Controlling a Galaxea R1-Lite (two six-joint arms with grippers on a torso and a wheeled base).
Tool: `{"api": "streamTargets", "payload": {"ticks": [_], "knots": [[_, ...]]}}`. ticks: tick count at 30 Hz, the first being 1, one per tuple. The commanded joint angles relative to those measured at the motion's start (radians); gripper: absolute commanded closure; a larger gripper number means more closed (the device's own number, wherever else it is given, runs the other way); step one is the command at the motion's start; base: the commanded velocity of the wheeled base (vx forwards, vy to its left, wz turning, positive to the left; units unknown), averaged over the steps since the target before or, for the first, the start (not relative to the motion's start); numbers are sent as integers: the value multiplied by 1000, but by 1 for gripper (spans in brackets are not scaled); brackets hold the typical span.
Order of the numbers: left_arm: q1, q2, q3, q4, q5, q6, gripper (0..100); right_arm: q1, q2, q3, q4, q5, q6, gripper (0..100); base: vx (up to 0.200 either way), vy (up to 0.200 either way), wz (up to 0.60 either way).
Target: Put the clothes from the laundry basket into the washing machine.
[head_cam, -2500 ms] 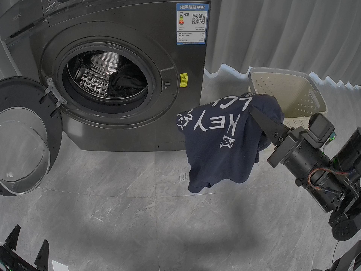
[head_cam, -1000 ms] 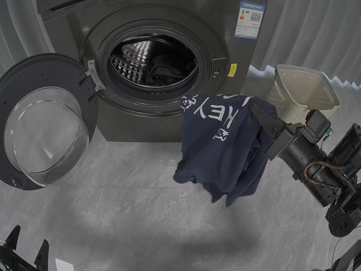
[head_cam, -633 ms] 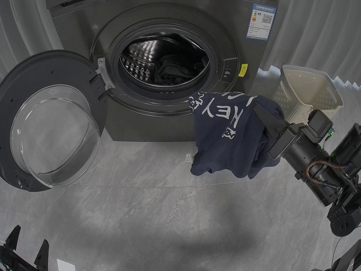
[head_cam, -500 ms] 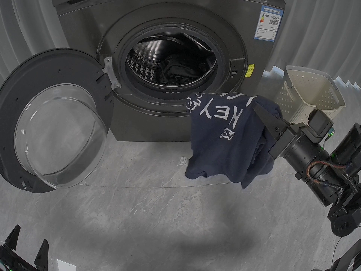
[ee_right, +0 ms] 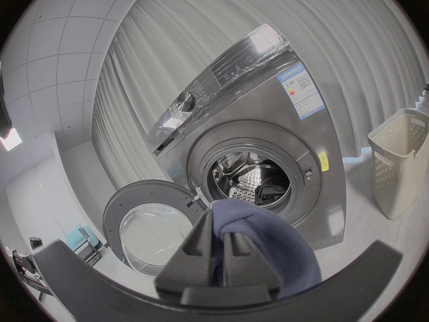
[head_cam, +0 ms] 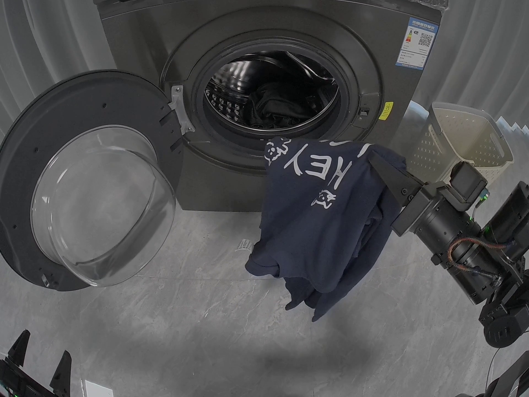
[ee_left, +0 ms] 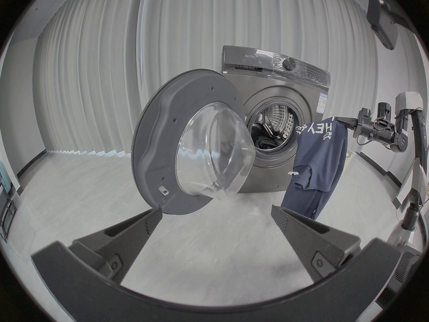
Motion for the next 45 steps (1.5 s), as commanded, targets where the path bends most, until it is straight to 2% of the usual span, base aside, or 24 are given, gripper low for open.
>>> {"api": "streamTargets", "payload": {"ticks": [1, 9, 14, 20, 21, 26, 33, 36, 37, 38, 40, 43, 45], "knots": [[0, -10, 15, 0, 0, 0, 0, 2, 3, -1, -1, 0, 0, 100, 0, 0, 0], [0, -10, 15, 0, 0, -1, 0, 6, 4, 2, 1, 0, 0, 100, 0, 0, 0], [0, -10, 15, 0, 0, -1, 0, 12, 6, -9, -1, -3, 0, 100, 0, -200, 0], [2, -12, 18, -3, 8, 15, 0, 48, 18, -32, 13, 1, 0, 100, 0, -33, 0], [2, -13, 18, -3, 9, 23, 0, 61, 26, -42, 22, 1, 0, 100, 0, 0, 0], [2, -13, 18, -3, 8, 26, 0, 104, 81, -107, 39, -3, 0, 100, 0, 0, 0], [2, -15, 16, -3, -3, 31, 0, 108, 145, -191, 38, 0, 2, 100, 0, 0, 0], [5, -18, 18, -5, -6, 57, 0, 124, 148, -203, 38, -2, 2, 100, 0, 0, 0], [5, -18, 18, -5, -6, 57, 0, 124, 148, -203, 38, -2, 2, 100, 0, 0, 0], [5, -18, 18, -5, -30, 81, 0, 131, 153, -209, 36, -3, 2, 100, 0, 0, 0], [3, -16, 18, -5, -37, 86, 0, 133, 158, -202, 32, -5, 2, 100, 0, 0, 0], [3, -16, 18, -5, -37, 80, 0, 131, 155, -199, 25, -5, 2, 100, 0, 0, 0], [3, -16, 16, -2, -32, 58, 0, 130, 153, -199, 24, -5, 3, 100, 0, 0, 0]]}}
